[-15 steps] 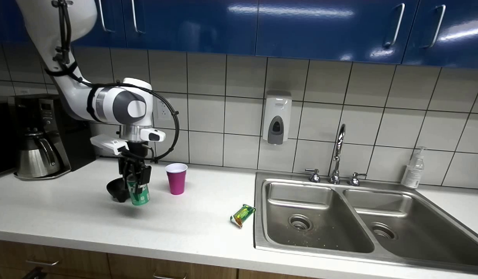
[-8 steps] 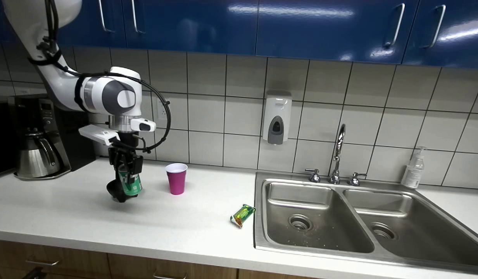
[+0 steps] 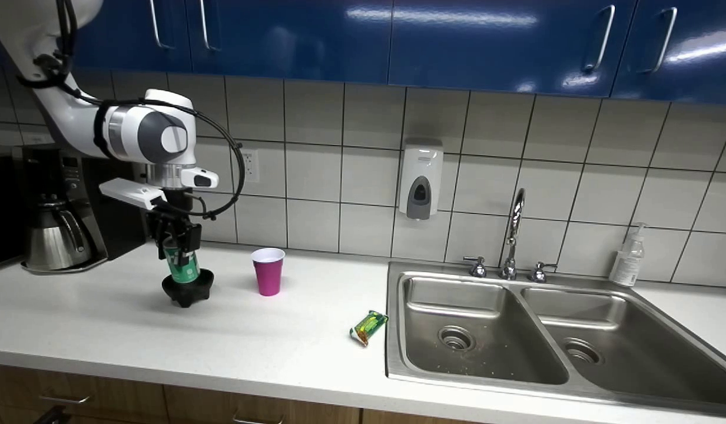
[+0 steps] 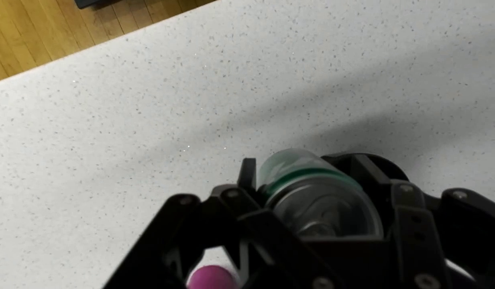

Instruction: Put the green can inside the black bowl

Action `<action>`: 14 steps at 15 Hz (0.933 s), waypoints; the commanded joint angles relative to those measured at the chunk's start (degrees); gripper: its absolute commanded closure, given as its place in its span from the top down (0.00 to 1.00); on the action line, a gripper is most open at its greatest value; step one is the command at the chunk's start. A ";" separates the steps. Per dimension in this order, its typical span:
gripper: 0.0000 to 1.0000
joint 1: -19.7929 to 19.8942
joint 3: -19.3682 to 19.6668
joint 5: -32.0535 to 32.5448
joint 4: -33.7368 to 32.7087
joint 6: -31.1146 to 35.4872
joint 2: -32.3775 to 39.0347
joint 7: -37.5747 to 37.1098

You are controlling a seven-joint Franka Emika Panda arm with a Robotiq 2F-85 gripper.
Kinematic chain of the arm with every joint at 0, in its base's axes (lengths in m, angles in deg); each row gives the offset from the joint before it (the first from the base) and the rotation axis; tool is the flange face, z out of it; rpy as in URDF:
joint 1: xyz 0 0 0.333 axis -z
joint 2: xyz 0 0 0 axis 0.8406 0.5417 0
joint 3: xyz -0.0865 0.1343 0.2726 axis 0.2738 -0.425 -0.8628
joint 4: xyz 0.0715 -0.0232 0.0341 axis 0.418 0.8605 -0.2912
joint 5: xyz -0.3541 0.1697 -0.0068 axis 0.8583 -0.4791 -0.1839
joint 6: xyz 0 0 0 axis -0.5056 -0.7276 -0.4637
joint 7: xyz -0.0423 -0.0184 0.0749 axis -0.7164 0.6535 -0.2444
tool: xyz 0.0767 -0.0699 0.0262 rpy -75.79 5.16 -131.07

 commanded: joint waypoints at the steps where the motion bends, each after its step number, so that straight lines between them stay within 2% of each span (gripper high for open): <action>1: 0.37 -0.59 -0.86 0.93 -3.48 -2.67 0.57 0.77; 14: 0.37 -3.92 -1.66 2.74 -14.19 -8.51 7.72 -0.19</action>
